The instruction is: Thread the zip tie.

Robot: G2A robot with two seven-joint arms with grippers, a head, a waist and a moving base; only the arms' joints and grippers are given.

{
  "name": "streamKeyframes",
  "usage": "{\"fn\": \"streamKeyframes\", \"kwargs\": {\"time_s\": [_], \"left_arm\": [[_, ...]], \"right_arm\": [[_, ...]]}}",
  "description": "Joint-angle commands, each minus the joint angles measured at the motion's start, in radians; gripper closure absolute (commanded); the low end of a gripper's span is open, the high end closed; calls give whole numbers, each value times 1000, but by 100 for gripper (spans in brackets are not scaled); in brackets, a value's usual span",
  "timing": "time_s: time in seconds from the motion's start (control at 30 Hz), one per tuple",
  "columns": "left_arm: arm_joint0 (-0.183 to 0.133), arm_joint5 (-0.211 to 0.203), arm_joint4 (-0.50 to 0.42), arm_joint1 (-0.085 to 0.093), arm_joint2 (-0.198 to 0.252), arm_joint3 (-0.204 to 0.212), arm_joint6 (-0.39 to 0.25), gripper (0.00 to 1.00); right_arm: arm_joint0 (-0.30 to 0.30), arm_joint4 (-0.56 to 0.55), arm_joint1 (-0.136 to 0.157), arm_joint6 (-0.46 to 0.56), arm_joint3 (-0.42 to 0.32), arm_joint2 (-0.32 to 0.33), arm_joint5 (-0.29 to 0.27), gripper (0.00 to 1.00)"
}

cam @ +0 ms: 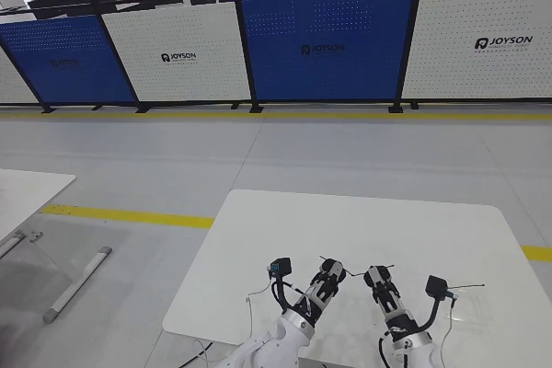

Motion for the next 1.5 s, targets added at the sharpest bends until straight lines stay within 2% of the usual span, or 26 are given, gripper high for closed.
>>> {"fn": "streamKeyframes", "kwargs": {"time_s": [0.0,0.13,0.53,0.7,0.87,1.2,1.4,1.47], "left_arm": [[0,0,0,0,0,0,0,100],[0,0,0,0,0,0,0,100],[0,0,0,0,0,0,0,100],[-3,-5,1,-4,-1,5,14,100],[-3,-18,14,-9,0,5,47,100],[-1,-27,22,-16,5,8,29,100],[-1,-16,44,-17,-1,11,21,100],[0,-15,45,-18,-2,12,19,95]], "right_arm": [[3,13,-1,21,4,-2,-8,100],[17,45,-3,58,24,-6,-23,100],[17,46,-3,58,24,-5,-21,100],[4,84,-6,28,24,7,-80,100],[-1,96,-7,25,26,11,-99,100],[8,81,-14,8,27,4,-75,100],[5,41,-18,-31,16,0,-46,100],[3,38,-19,-32,14,2,-44,100]]}}
